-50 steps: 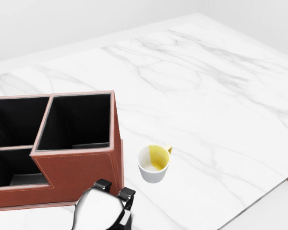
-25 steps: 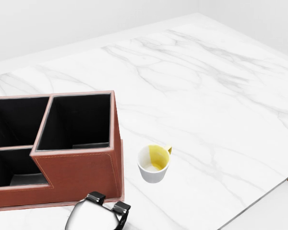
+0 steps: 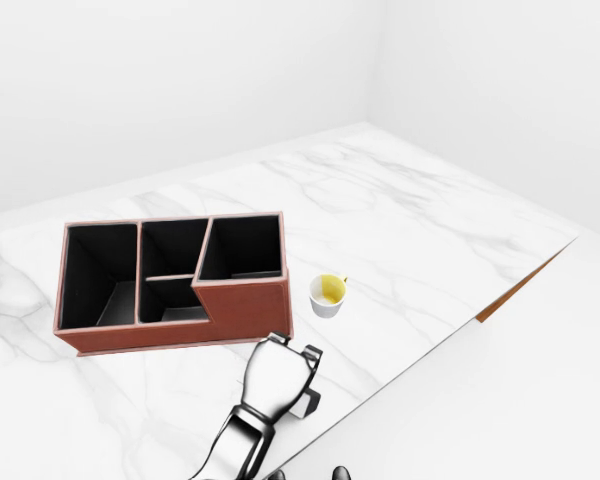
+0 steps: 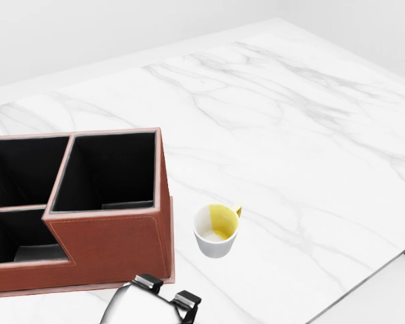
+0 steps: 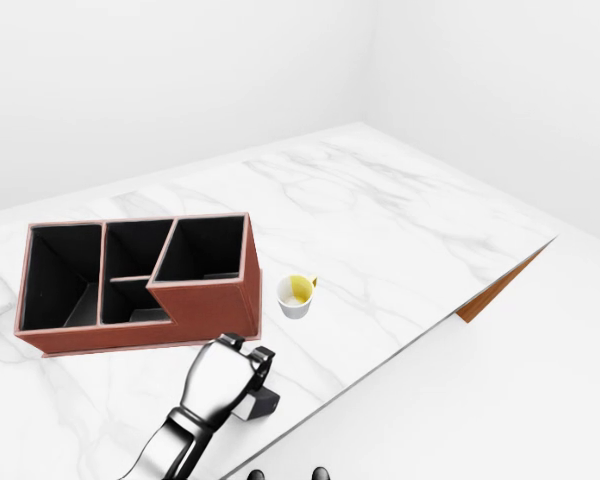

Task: Pick up the book and place it in the right compartment of the caddy.

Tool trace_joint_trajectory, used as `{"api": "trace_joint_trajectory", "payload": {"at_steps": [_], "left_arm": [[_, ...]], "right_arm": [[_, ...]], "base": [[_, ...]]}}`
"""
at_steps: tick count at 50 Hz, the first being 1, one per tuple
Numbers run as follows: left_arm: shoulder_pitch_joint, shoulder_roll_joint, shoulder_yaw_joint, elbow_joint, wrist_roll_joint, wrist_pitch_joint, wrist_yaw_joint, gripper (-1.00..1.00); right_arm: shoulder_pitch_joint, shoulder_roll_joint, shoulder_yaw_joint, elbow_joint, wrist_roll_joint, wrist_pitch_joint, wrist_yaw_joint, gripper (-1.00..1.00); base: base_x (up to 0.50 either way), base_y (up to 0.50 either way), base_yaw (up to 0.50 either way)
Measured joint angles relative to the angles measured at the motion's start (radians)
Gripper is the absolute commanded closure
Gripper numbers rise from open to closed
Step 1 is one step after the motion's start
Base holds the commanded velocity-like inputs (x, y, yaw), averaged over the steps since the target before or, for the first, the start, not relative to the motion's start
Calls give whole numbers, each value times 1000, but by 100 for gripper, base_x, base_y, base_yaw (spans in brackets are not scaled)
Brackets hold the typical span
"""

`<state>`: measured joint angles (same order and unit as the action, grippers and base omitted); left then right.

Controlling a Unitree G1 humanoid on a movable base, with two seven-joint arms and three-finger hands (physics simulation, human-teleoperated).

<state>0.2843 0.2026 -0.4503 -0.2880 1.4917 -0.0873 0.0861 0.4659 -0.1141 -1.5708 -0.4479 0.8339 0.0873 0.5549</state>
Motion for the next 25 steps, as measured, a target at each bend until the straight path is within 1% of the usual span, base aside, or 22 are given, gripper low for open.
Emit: {"api": "trace_joint_trajectory", "payload": {"at_steps": [7,15,25], "left_arm": [[9,2,-29,-53,-12,0,-28,100],[16,2,-67,-126,-34,0,-80,100],[0,-17,-119,-200,-53,0,-131,100]], "right_arm": [[-1,2,0,-1,-8,0,4,-100],[-3,7,0,-3,-21,0,10,-100],[-3,8,0,-5,-22,0,14,-100]], "base": [[0,0,0],[0,0,0],[0,0,0]]}}
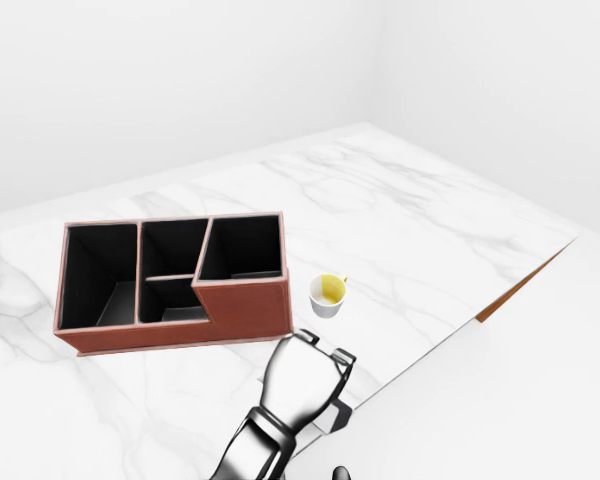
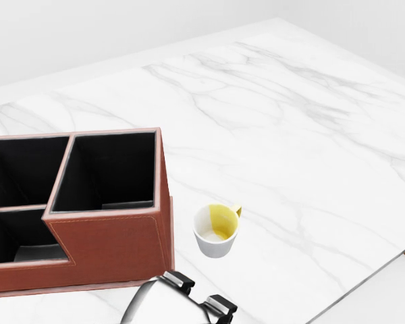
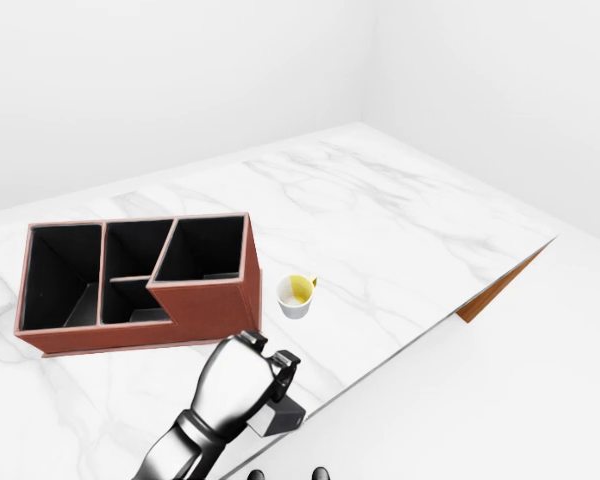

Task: Pick up the book and place it in the right compartment of the caddy.

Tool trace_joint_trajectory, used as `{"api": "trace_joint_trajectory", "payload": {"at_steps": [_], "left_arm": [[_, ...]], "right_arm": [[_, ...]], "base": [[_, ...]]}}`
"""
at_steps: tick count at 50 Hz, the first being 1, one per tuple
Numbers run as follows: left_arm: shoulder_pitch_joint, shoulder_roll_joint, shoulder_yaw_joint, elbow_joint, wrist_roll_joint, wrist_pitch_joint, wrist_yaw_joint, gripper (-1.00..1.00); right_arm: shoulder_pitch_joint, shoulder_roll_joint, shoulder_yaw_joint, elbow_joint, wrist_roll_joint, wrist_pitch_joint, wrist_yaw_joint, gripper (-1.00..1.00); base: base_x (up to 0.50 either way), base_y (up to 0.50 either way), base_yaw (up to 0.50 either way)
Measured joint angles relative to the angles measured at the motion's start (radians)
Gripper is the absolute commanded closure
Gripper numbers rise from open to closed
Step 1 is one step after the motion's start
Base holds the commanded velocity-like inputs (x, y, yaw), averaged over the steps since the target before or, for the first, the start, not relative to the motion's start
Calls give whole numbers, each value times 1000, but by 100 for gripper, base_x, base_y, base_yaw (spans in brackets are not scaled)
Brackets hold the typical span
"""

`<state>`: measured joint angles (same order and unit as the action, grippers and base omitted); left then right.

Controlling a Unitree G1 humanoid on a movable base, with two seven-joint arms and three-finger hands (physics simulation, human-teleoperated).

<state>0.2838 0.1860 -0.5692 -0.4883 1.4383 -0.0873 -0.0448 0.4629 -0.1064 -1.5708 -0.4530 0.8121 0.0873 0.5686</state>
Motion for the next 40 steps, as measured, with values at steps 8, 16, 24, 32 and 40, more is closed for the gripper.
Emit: {"api": "trace_joint_trajectory", "payload": {"at_steps": [8,16,24,32,40], "left_arm": [[-31,-26,-40,-42,-10,0,-34,100],[-65,-56,-66,-71,0,0,-56,100],[-99,-88,-106,-96,37,0,-87,100],[-148,-127,-119,-105,60,0,-123,100],[-196,-171,-108,-120,49,0,-171,100]], "right_arm": [[1,0,0,-1,4,0,1,-100],[1,-1,0,-1,7,0,-1,-100],[3,-2,0,0,11,0,-1,-100],[3,-3,0,-1,13,0,-3,-100],[2,-4,0,-2,14,0,-5,-100]], "base": [[0,0,0],[0,0,0],[0,0,0],[0,0,0],[0,0,0]]}}
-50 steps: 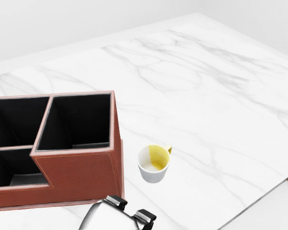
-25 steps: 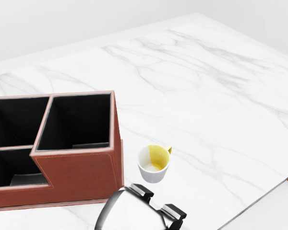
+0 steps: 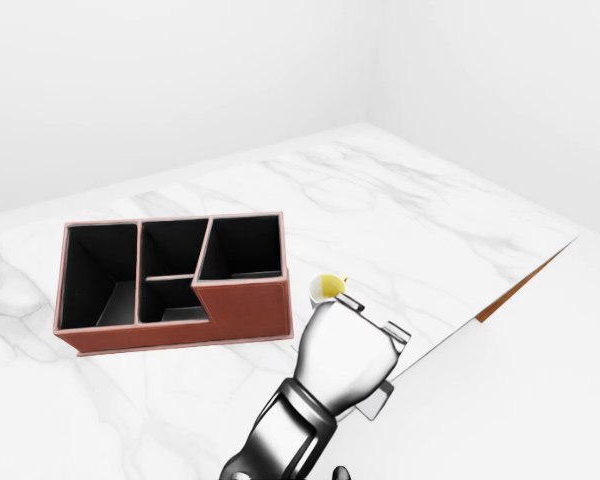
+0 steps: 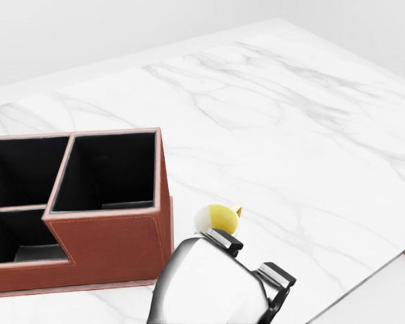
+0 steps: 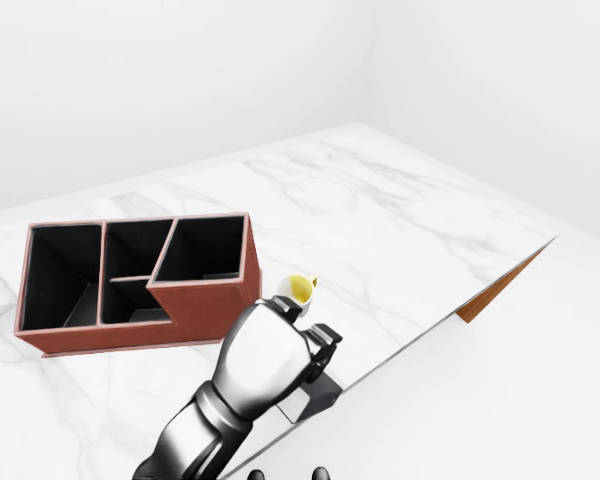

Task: Pick up the book and place it in the right compartment of the caddy.

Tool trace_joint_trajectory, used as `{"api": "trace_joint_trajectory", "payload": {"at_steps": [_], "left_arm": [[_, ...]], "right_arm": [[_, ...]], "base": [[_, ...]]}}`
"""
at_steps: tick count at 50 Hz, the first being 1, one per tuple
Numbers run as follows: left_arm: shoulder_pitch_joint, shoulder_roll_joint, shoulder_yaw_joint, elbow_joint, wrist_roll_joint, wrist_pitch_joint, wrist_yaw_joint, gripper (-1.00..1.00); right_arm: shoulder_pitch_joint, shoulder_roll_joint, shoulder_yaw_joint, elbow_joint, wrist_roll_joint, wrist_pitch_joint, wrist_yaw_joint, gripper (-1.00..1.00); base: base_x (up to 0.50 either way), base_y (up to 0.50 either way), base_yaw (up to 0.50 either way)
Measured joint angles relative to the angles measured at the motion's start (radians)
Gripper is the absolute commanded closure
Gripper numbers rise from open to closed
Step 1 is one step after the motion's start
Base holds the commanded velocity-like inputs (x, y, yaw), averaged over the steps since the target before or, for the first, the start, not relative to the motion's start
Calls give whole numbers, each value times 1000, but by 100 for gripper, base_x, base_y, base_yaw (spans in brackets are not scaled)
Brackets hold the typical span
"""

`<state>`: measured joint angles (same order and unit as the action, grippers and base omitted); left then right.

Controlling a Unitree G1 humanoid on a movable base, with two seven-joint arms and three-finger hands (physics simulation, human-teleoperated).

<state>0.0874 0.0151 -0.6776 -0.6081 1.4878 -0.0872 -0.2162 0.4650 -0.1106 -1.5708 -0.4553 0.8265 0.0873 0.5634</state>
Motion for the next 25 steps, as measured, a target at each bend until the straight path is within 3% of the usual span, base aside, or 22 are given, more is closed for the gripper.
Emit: {"api": "trace_joint_trajectory", "payload": {"at_steps": [9,25], "left_arm": [[-63,-57,27,-24,-41,0,-85,100],[-208,-154,129,-47,-170,0,-262,100]], "right_arm": [[-1,-1,0,2,1,0,-1,-100],[1,-4,0,2,7,0,-2,-100]], "base": [[0,0,0],[0,0,0]]}}
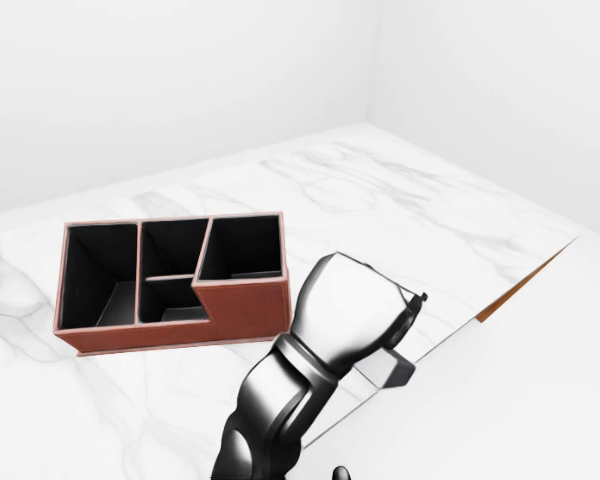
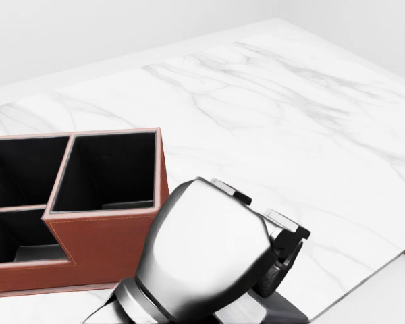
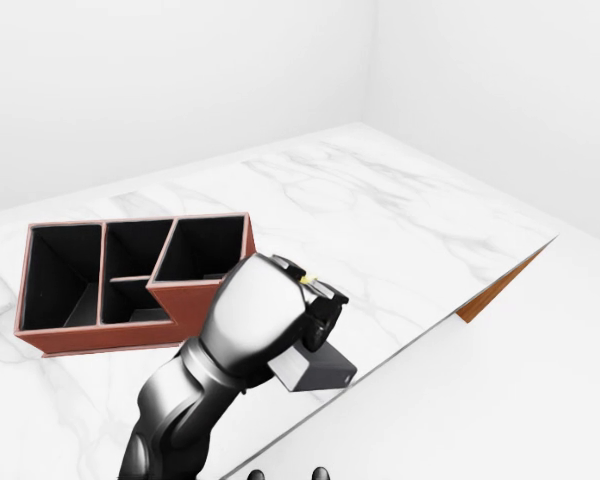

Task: Pick up the book and place it in the right compartment of the caddy.

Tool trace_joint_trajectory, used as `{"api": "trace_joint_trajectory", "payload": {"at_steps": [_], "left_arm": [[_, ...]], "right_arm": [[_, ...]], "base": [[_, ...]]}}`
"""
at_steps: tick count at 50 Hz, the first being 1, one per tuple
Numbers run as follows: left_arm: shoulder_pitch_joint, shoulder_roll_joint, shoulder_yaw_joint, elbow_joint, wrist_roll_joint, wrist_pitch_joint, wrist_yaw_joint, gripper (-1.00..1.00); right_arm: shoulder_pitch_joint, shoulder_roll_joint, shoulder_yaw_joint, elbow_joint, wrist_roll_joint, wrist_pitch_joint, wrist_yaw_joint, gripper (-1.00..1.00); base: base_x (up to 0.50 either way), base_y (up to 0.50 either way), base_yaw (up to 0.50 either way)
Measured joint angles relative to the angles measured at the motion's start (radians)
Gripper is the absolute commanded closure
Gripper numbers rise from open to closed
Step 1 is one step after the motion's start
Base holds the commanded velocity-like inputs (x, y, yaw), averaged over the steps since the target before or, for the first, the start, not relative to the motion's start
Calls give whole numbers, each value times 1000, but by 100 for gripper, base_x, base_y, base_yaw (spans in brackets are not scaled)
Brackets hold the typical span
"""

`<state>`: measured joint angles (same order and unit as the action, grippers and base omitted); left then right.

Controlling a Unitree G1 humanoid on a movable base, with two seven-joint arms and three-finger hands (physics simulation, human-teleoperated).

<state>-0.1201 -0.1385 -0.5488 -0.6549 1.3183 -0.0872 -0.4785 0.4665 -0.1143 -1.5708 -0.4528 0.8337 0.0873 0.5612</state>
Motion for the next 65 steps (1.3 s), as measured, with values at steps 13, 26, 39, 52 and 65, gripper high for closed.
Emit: {"api": "trace_joint_trajectory", "payload": {"at_steps": [13,26,39,52,65], "left_arm": [[-169,-59,118,34,-102,0,-99,100],[-385,-77,238,72,-190,0,-187,100],[-607,0,355,140,-293,0,-219,100],[-802,66,408,218,-284,0,-220,100],[-902,139,454,291,-277,0,-220,100]], "right_arm": [[0,-1,0,0,2,0,-1,-100],[0,-2,0,1,4,0,-2,-100],[-1,-1,0,2,5,0,-2,-100],[0,-1,0,3,3,0,0,-100],[-1,2,0,-1,1,0,3,-100]], "base": [[0,0,0],[0,0,0],[0,0,0],[0,0,0],[0,0,0]]}}
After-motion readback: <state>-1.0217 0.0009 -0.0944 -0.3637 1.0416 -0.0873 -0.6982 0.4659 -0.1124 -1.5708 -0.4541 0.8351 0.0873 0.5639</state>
